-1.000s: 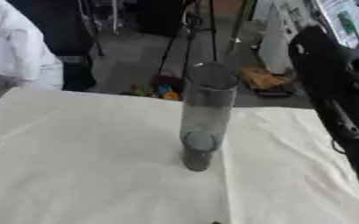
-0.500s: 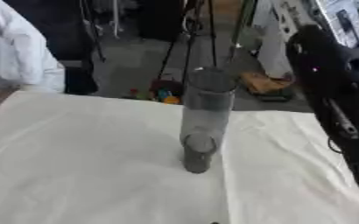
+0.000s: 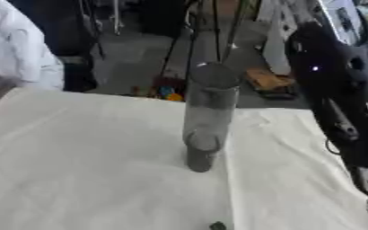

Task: Arrange flowers into the vase.

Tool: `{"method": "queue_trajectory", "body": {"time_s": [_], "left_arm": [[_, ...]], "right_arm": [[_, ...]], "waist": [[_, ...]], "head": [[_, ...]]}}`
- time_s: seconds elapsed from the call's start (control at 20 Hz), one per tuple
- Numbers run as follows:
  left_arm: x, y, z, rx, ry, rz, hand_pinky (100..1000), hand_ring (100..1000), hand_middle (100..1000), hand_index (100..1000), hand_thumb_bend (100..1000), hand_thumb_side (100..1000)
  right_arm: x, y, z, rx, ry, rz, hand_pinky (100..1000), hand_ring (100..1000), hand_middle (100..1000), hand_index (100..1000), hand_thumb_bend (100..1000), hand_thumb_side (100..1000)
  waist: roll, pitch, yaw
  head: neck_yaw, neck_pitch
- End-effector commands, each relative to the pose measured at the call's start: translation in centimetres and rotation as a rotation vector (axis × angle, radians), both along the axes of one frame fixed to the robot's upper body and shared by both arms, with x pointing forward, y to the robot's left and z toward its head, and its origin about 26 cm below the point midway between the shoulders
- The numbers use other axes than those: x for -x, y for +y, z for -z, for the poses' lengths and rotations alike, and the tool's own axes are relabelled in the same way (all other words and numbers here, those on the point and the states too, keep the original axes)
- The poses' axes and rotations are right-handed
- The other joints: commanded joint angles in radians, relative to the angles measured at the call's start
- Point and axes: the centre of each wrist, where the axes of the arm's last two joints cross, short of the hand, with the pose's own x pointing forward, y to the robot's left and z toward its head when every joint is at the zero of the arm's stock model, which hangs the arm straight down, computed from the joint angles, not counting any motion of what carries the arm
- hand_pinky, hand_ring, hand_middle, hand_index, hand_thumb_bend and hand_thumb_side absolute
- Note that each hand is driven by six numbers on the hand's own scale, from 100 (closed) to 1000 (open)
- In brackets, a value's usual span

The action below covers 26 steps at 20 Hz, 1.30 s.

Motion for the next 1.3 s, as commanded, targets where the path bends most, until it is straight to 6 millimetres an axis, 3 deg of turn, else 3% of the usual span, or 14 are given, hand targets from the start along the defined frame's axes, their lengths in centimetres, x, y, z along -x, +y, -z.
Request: {"method": "queue_trajectory", "body": {"time_s": [0.05,1.3], "left_arm": [[0.4,-0.1,-0.6,-0.001,-0.025,0.01,900,996,918,1000,185,1000],[0.4,-0.5,-0.7,0.021,-0.033,0.031,901,996,914,1000,182,1000]], "right_arm": [[0.8,-0.1,-0.9,-0.014,-0.016,0.005,100,100,100,100,413,100],[-0.7,-0.1,1.9,-0.022,0.097,-0.015,100,100,100,100,413,100]], "waist": [[0.004,-0.026,-0.001],[0.001,-0.016,0.008]], "head": [[0.001,0.009],[0.013,0.002]]}}
